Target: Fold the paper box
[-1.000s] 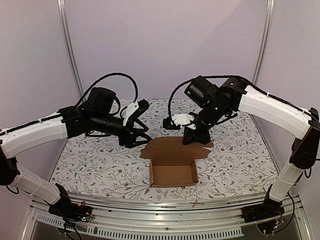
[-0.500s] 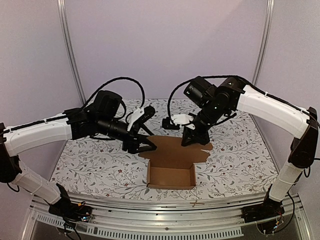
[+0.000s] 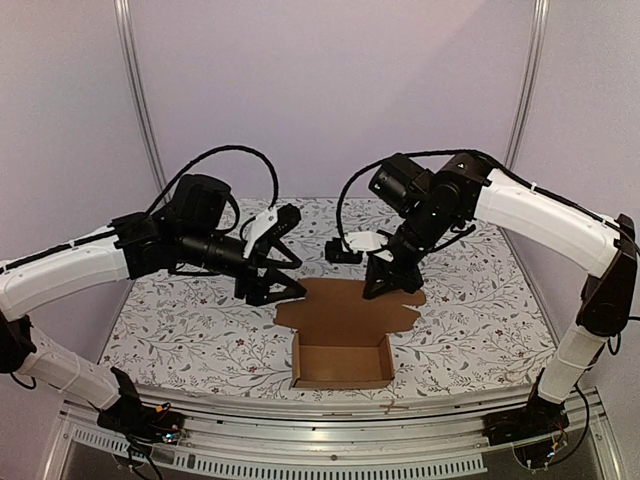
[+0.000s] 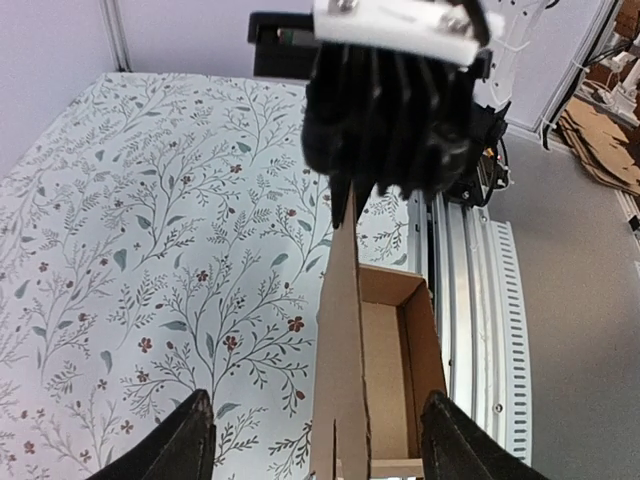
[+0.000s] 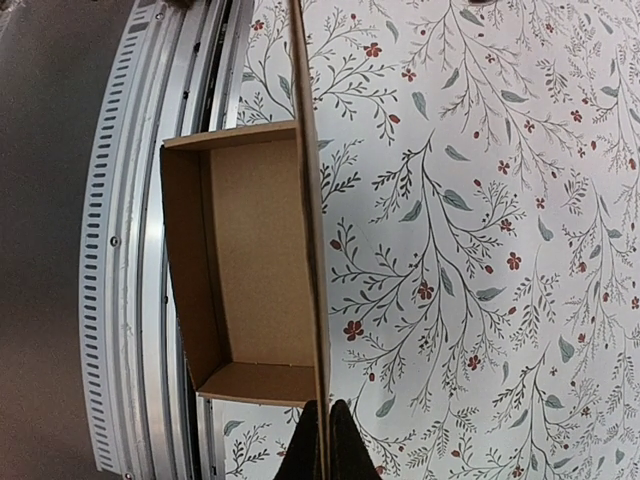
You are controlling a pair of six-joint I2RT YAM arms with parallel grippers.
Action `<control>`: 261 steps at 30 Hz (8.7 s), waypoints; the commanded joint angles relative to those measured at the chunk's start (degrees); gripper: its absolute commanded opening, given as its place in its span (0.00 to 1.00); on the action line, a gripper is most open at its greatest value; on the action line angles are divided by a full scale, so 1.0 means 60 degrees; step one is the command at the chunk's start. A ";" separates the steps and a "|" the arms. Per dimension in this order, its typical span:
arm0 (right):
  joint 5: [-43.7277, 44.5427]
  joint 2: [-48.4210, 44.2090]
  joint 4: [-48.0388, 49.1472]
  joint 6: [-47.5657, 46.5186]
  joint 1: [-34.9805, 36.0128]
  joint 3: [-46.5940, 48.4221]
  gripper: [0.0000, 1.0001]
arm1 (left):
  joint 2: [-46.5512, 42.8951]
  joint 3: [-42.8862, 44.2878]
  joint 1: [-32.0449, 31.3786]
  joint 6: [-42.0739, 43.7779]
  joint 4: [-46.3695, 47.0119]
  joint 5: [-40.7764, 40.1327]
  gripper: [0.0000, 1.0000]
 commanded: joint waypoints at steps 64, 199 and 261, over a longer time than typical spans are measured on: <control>-0.1865 0.0165 -0.0680 -0.0025 -0.0041 0.0393 0.00 | 0.1782 0.0829 -0.0567 -0.0973 0.1187 0.2183 0.15; 0.1089 0.0335 0.1149 0.5425 -0.2651 0.0052 0.00 | 0.0770 -0.2024 -0.1591 -0.4587 0.6346 -0.6404 0.00; -0.4121 -0.1384 -0.1188 -0.1476 -0.1888 -0.1038 0.52 | -0.1205 -0.1559 0.0370 -0.2326 0.1942 0.1340 0.00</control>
